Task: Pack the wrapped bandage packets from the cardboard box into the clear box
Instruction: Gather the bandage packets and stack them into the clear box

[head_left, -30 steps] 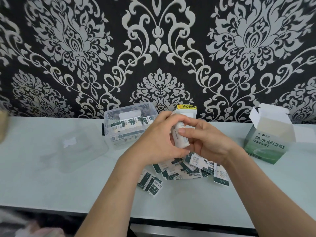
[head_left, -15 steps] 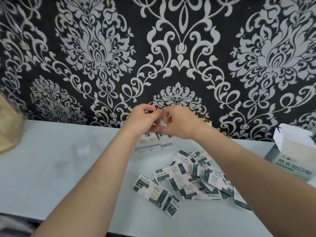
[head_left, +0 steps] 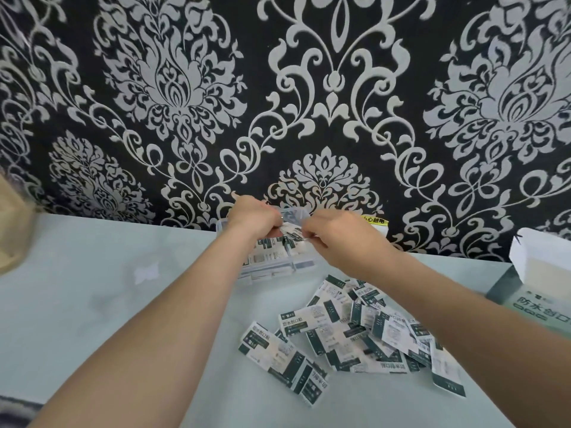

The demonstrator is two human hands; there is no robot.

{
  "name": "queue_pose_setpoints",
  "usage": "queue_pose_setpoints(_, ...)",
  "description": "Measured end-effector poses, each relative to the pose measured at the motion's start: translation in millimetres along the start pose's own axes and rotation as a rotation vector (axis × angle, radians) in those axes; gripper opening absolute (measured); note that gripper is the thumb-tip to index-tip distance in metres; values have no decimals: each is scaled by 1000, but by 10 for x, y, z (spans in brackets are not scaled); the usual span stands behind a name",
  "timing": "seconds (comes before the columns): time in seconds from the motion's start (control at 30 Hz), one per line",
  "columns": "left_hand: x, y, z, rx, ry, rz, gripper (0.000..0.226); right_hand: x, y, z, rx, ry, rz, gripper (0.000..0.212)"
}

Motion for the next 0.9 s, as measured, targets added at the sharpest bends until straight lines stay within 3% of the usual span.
queue_pose_setpoints(0.17, -67, -9, 52, -36, 64, -64, 9, -60, 30, -146, 146, -31, -130, 19)
queue_pose_setpoints(0.27, -89, -7, 74, -57, 57, -86, 7, -61, 52, -105, 113, -17, -182, 6)
queue_pose_setpoints(0.43, -35, -31, 161, -84, -18, -14, 13, -80, 50, -4, -20, 8, -244, 19)
queue_pose_setpoints(0.53, 2, -40, 203, -69, -60, 57, 12, -21, -42, 64, -141, 69, -177, 12)
queue_pose_setpoints(0.9, 5, 50, 388, -162, -129, 114, 26, 23, -263, 369, -433, -33, 27, 26)
Point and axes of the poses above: each hand's wrist, its own y-axis away from the middle knuckle, its own z-axis out of the palm, x = y × z, the point moved 9 cm from there along -y, towards the middle knuckle, and after that the axes turned 13 degrees about x, right-handed, at the moved point
